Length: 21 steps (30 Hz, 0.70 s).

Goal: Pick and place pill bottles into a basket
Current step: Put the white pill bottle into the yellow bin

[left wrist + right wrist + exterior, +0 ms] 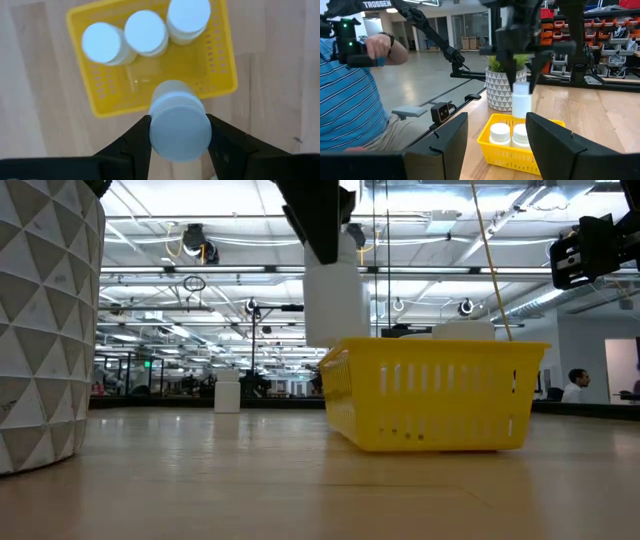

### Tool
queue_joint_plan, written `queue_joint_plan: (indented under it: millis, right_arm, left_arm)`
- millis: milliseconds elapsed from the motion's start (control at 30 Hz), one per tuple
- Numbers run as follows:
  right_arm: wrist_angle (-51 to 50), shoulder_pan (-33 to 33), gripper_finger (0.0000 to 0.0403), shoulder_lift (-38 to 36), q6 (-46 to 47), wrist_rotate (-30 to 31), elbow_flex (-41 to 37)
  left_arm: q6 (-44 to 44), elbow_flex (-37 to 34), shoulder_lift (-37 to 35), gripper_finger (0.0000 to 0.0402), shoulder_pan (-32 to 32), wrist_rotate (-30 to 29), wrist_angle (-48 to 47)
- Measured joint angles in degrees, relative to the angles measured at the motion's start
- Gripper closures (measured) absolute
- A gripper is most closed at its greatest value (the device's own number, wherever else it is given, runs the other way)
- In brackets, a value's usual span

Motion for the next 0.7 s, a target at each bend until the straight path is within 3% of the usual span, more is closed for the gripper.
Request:
queue_joint_plan:
  millis: [333,700]
  right_arm:
    - [0.0,0.0,0.0209,0.0,0.0,0.0,0.0]
    - [0.0,0.0,0.0209,0.0,0.0,0.0,0.0]
  left_arm:
    - [-2.9,0.0,1.1,0.0237,-1.7,-2.6,2.5]
    - [-4.0,0.0,1.1,0.0237,-1.4,-1.6,3.7]
